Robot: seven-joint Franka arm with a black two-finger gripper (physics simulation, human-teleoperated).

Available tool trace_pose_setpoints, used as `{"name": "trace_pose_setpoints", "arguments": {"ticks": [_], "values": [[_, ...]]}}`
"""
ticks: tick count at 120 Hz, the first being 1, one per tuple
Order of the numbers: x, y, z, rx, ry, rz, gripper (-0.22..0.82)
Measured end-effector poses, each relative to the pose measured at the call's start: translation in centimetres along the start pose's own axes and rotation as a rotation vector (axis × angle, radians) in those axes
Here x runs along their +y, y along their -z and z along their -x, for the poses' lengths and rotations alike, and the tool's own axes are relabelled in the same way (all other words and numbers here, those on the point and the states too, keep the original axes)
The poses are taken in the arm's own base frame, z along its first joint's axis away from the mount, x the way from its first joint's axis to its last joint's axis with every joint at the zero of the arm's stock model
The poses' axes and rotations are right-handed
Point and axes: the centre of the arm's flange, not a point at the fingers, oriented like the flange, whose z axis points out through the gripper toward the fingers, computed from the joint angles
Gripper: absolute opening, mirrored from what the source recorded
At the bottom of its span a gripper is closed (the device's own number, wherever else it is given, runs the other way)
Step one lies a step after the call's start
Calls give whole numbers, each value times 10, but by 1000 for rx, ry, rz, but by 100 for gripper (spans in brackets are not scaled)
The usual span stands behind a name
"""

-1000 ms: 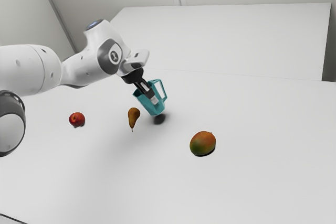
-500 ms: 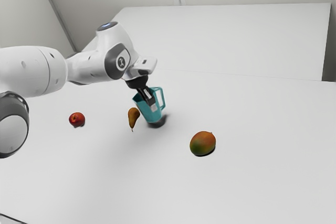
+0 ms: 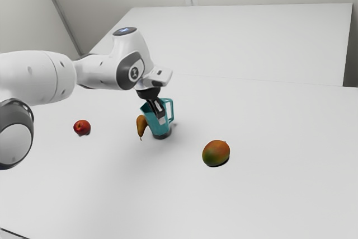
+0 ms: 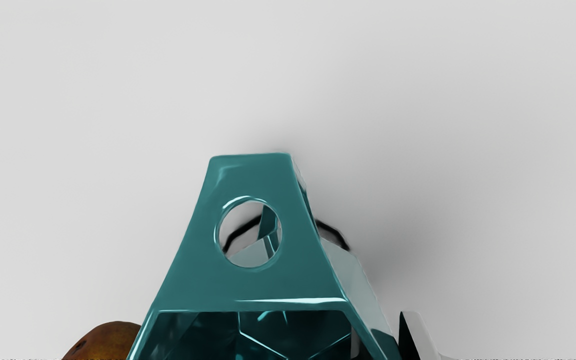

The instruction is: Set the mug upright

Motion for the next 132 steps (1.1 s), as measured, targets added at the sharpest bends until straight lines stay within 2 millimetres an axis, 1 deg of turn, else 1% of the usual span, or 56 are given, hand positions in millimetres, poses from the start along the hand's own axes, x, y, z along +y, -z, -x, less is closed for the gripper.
{"name": "trace_pose_setpoints", "arguments": {"ticks": [45, 76, 101, 117, 132], "values": [[1, -8, 1, -31, 1, -19, -16], [3, -9, 1, -34, 2, -13, 9], [4, -4, 0, -27, -1, -13, 28], [11, 1, -3, -19, -13, -9, 36], [18, 18, 0, 3, -17, -9, 41]]}}
